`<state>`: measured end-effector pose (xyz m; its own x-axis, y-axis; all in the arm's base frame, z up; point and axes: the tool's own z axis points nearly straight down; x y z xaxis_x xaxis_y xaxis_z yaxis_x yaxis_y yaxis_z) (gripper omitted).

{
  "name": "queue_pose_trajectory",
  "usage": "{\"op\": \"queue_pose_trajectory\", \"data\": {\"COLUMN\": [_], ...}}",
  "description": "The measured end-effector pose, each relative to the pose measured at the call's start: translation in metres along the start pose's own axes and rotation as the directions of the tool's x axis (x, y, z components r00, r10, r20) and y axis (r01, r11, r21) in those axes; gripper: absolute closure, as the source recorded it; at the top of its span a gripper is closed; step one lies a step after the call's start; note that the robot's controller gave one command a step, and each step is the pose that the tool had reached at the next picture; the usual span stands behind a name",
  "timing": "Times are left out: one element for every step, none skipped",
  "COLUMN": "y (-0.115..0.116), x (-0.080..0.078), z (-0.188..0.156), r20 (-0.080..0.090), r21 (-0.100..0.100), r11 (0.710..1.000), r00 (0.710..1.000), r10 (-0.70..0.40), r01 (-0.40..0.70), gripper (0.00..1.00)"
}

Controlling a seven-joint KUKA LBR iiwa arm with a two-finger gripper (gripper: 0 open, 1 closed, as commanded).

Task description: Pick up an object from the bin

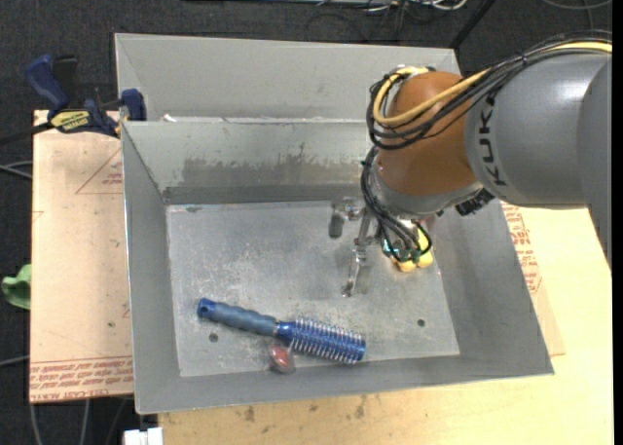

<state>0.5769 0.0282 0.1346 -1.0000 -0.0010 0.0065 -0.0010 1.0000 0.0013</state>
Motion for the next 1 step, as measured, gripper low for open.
{"op": "queue_pose_trajectory", "data": {"y": [-0.0162], "x": [0.0761], "z": [0.0113], "r20": [0.0], "r21": [0.001], "r11": [0.992], "r00": [0.992], "r10": [-0.124], "r01": [0.124], "gripper": [0.0]}}
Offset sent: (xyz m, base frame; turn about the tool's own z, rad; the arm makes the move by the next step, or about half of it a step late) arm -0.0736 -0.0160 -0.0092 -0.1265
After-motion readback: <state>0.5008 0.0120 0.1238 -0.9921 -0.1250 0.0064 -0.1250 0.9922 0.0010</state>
